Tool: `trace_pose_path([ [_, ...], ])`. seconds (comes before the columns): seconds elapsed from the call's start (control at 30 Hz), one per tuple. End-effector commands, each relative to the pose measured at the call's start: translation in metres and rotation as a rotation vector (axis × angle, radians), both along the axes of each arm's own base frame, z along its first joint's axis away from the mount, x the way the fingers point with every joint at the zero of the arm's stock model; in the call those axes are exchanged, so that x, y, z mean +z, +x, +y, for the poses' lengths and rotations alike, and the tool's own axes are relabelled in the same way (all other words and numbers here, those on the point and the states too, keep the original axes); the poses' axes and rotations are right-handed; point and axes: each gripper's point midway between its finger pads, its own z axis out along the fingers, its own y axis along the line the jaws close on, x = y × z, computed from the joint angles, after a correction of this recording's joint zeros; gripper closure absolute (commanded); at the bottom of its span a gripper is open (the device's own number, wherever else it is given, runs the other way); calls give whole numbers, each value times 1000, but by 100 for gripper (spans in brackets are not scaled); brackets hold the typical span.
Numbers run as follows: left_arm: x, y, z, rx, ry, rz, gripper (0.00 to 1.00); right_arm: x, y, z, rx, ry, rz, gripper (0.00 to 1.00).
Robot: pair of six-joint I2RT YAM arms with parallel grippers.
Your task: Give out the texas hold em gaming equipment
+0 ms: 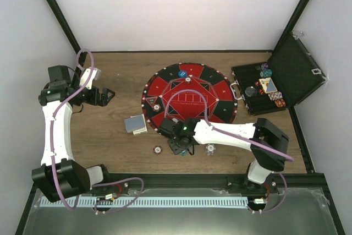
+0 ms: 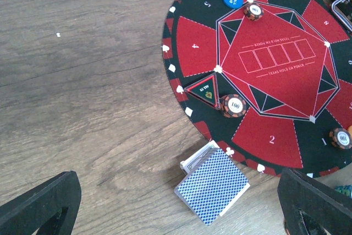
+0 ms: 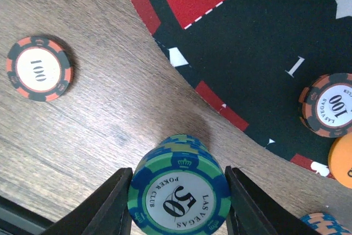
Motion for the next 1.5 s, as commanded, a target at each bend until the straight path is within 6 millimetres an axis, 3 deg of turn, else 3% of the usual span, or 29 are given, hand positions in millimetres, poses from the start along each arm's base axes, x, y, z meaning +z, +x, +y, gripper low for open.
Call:
trace_pose_path([
  [0.0, 9, -2, -2, -22, 0, -34, 0, 13, 19, 13, 11, -2, -54, 70],
  [0.13, 10, -2, -3, -20, -4, -34, 0, 26, 56, 29, -9, 16, -106, 72],
  [0.3, 10, -4, -2, -20, 6, -30, 0, 36, 117, 46, -55, 60, -159, 74],
  [0.57, 13, -5, -3, -21, 2, -34, 0, 28, 210, 63, -129, 82, -208, 75],
  [0.77, 15, -5, -2, -16, 11, -40, 0, 5, 259, 71, -185, 82, -203, 75],
  [0.9, 16, -5, -1, -17, 16, -42, 0, -14, 273, 73, -202, 85, -172, 75],
  [1.1, 16, -4, -2, -21, 10, -42, 0, -43, 270, 75, -194, 68, -122, 75],
  [1.27, 16, -4, -2, -21, 12, -43, 0, -47, 268, 77, -182, 71, -112, 74],
  [1.4, 15, -4, -2, -22, 10, -42, 0, -32, 274, 85, -173, 103, -130, 73],
  [1.47, 15, -4, -2, -23, 9, -42, 0, -46, 273, 84, -172, 80, -112, 70],
])
